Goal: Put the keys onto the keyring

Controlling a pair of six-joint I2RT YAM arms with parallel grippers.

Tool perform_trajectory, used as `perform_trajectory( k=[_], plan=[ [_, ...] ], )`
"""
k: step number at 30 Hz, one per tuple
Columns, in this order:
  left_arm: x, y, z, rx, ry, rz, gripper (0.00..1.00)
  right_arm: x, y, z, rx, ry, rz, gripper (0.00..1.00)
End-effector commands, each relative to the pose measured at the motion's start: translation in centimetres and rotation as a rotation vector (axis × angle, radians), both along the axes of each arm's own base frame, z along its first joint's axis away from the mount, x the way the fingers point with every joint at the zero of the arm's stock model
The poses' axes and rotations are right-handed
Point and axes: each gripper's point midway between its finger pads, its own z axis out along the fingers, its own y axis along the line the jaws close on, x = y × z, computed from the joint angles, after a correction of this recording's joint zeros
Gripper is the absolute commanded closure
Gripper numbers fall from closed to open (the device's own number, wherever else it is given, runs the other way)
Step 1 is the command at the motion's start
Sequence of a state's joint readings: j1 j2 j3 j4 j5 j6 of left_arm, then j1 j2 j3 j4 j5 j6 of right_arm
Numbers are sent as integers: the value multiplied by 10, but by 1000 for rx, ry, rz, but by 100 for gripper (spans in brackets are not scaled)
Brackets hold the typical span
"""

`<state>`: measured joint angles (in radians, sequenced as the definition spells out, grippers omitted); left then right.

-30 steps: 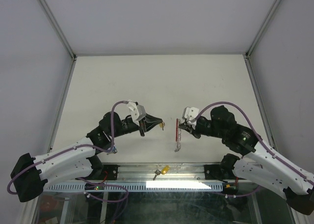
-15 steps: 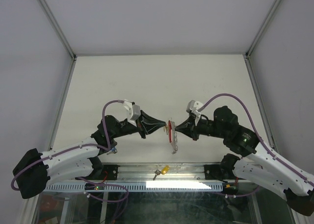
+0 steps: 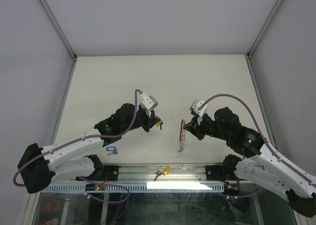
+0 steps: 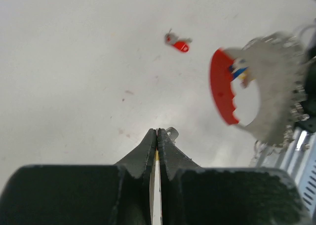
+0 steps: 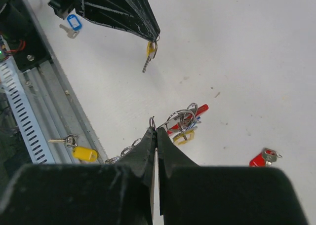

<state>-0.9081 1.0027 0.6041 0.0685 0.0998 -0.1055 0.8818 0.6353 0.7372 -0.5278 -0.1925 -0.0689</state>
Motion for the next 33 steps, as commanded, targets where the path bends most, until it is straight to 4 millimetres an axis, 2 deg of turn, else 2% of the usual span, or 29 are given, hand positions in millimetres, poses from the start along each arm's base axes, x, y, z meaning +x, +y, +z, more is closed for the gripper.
perform_trajectory(
  k=[1, 3, 5, 13, 14, 20, 33],
  plan=[
    [11, 28, -70, 356, 166, 105, 100, 15, -11, 32, 14, -86, -88, 100],
    [9, 23, -94, 430, 230, 79, 100, 15, -12, 32, 14, -81, -98, 100],
    [11, 14, -104, 446, 257, 51, 100, 14, -13, 31, 18, -74, -100, 100],
    [30, -7, -129, 503, 250, 20, 100, 10, -16, 27, 31, -50, -115, 100],
    [31, -8, -131, 511, 252, 16, 97, 10, -16, 26, 30, -47, -113, 100],
    [36, -11, -129, 498, 238, 25, 80, 8, -18, 23, 28, -38, -117, 100],
    [18, 3, -108, 368, 257, 64, 62, 8, -15, 14, 8, -23, -104, 100]
  ],
)
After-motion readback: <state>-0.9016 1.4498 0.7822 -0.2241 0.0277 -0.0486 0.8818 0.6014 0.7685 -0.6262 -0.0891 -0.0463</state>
